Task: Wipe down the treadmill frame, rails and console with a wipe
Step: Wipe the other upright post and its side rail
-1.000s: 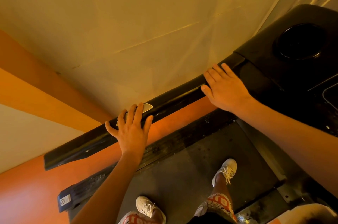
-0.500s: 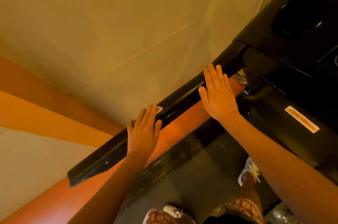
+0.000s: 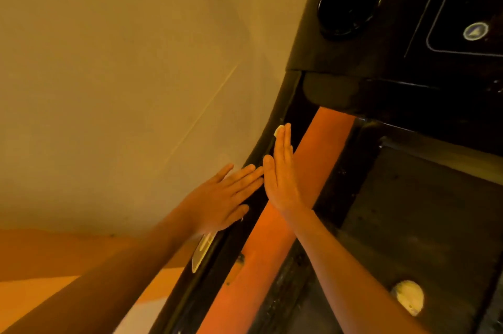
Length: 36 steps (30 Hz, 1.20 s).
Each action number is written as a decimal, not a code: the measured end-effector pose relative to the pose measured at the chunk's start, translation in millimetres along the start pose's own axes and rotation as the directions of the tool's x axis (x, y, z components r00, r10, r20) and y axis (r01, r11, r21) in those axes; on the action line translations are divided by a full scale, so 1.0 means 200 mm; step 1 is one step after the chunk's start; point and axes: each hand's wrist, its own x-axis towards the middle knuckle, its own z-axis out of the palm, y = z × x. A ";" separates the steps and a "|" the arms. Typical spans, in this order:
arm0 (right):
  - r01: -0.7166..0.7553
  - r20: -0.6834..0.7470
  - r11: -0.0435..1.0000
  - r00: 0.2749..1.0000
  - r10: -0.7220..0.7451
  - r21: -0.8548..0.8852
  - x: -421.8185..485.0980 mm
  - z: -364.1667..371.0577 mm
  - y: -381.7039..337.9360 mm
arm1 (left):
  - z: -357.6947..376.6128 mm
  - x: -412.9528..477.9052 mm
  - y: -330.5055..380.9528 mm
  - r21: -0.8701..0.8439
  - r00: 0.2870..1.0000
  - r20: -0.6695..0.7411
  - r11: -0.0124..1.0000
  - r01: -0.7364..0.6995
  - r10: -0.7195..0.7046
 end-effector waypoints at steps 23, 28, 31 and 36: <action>0.056 -0.075 0.967 0.996 -0.038 0.249 0.21 0.00 0.24 | -0.04 0.32 -0.24 0.201 0.644 0.008 0.629 -0.751 0.765; 0.083 -0.167 0.968 0.985 -0.044 0.236 0.25 0.07 0.26 | 0.00 0.33 -0.26 0.158 0.643 -0.124 0.655 -0.739 0.756; 0.086 -0.226 0.949 0.974 -0.016 0.304 0.27 0.09 0.19 | 0.02 0.33 -0.26 0.148 0.641 -0.163 0.661 -0.735 0.750; 0.072 -0.273 0.916 0.961 0.043 0.396 0.37 0.05 0.09 | 0.02 0.33 -0.24 0.148 0.651 -0.169 0.673 -0.725 0.740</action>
